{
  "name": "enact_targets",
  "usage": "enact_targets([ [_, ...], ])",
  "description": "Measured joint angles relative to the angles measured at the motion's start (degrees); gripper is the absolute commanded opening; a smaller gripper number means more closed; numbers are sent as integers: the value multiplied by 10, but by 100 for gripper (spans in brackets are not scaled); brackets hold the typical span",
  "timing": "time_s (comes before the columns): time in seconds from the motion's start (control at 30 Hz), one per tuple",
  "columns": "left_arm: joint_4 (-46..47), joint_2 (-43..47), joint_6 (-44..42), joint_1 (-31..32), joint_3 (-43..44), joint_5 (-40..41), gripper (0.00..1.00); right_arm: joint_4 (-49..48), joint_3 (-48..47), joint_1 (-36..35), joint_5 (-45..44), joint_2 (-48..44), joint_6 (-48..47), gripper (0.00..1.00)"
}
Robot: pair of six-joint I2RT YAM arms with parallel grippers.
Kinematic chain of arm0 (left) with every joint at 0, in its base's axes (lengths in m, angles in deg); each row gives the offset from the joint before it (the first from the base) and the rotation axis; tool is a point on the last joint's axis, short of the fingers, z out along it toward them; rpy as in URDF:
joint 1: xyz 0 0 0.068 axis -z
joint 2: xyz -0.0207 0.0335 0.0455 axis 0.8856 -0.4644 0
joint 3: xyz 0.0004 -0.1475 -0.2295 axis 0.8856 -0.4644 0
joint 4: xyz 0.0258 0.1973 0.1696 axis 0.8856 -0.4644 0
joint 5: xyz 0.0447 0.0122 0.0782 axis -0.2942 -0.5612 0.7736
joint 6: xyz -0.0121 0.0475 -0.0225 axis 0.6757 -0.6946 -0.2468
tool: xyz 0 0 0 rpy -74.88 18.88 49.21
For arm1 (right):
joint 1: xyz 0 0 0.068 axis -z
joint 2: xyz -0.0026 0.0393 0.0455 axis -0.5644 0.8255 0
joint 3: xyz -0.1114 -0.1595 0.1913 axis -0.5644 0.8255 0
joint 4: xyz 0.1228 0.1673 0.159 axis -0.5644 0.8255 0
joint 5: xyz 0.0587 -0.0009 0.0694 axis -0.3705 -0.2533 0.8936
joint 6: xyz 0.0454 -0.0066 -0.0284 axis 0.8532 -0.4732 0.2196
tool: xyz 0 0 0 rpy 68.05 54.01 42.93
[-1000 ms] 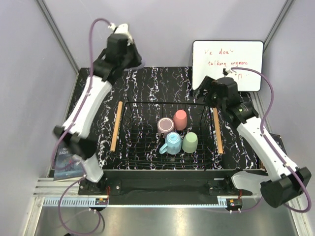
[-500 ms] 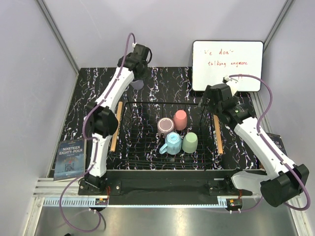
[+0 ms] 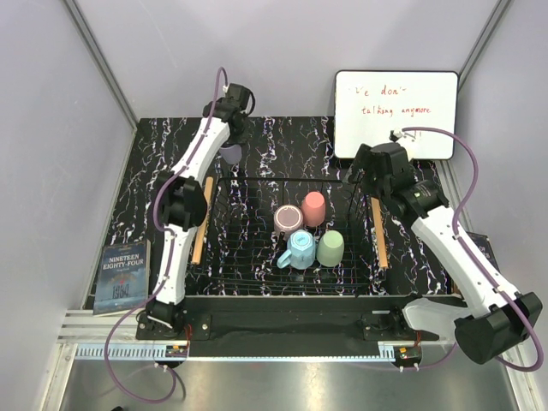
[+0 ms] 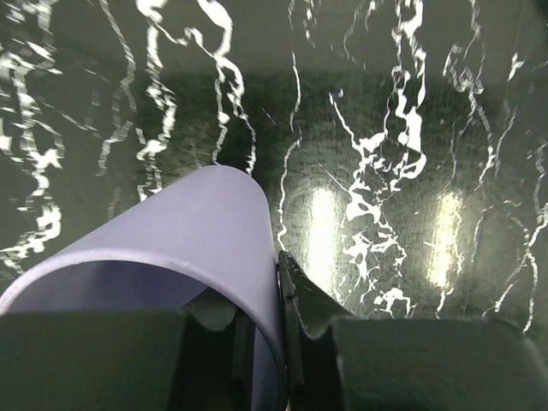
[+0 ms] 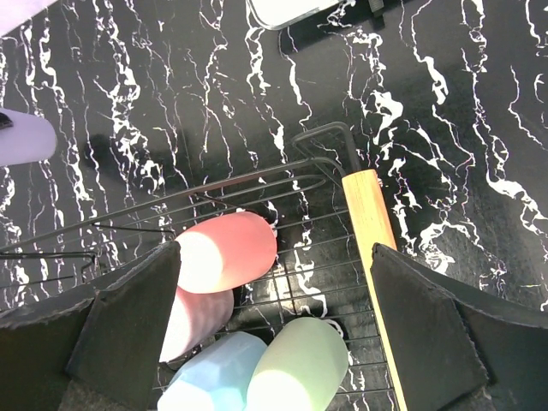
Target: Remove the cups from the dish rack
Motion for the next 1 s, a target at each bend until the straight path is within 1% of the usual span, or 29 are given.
enact_targets([
  [0.13, -3, -17, 0, 0, -1, -9, 0, 0, -1, 0, 8, 14, 0, 100],
  [0.4, -1, -17, 5, -8, -14, -3, 0, -1, 0, 0, 21, 27, 0, 100],
  [0.47, 6, -15, 8, -11, -32, 7, 0, -1, 0, 0, 24, 27, 0, 100],
  [0.6, 15, 4, 12, -23, -96, 32, 0, -1, 0, 0, 28, 27, 0, 100],
  [0.7, 21, 36, 14, -47, -147, 40, 0, -1, 0, 0, 31, 26, 0, 100],
  [0.83, 35, 92, 19, -100, -220, 45, 0, -1, 0, 0, 32, 26, 0, 100],
  [0.9, 39, 112, 22, -126, -242, 46, 0, -2, 0, 0, 33, 26, 0, 100],
  [1.0, 44, 124, 26, -153, -249, 46, 0, -3, 0, 0, 36, 26, 0, 100],
])
